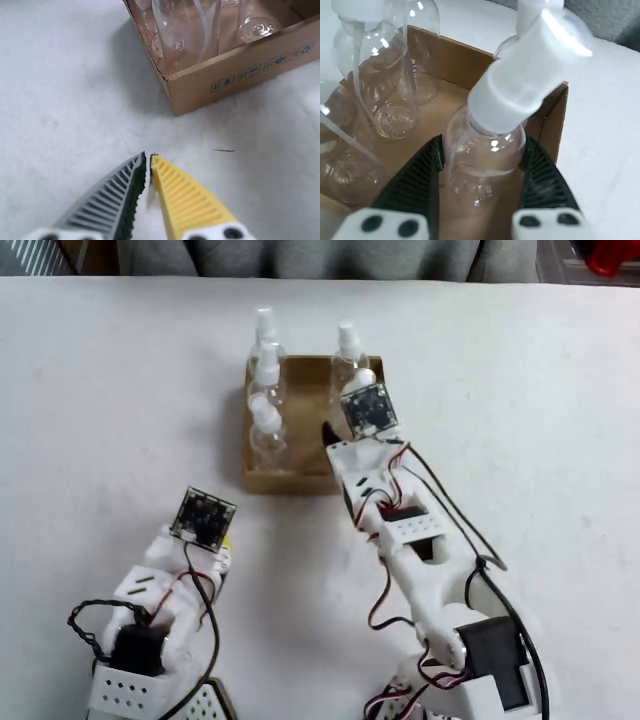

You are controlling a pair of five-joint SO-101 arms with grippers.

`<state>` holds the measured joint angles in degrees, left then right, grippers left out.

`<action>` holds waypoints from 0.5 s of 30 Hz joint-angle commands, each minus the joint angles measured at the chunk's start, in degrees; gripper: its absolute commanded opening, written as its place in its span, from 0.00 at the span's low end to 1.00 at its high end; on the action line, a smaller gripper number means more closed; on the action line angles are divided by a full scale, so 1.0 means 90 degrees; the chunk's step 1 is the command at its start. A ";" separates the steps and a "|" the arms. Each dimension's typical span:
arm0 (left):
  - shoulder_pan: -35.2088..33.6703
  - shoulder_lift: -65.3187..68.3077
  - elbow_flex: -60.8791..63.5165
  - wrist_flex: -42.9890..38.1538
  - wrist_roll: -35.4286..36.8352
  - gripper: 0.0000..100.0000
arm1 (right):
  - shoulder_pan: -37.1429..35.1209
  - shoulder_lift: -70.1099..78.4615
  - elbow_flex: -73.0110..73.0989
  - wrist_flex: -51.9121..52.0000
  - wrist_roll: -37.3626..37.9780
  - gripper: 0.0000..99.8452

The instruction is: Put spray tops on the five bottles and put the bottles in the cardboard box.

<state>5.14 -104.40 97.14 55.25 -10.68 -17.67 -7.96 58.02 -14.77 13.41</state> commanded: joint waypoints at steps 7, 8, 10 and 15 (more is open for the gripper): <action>-0.0083 -0.0005 -0.0020 -0.0195 -0.0049 0.02 | 0.0015 0.0073 -0.0293 0.0005 0.0283 0.02; -0.0083 -0.0005 -0.0020 -0.0195 -0.0049 0.02 | 0.0015 0.0112 -0.0293 0.0005 0.0293 0.02; -0.0083 -0.0005 -0.0020 -0.0195 -0.0049 0.02 | 0.0024 0.0132 -0.0293 0.0005 0.0303 0.02; -0.0083 -0.0005 -0.0020 -0.0195 -0.0049 0.02 | 0.0024 0.0132 -0.0283 0.0005 0.0303 0.02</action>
<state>5.14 -104.40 97.14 55.25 -10.68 -17.76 -7.16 56.70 -14.77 15.34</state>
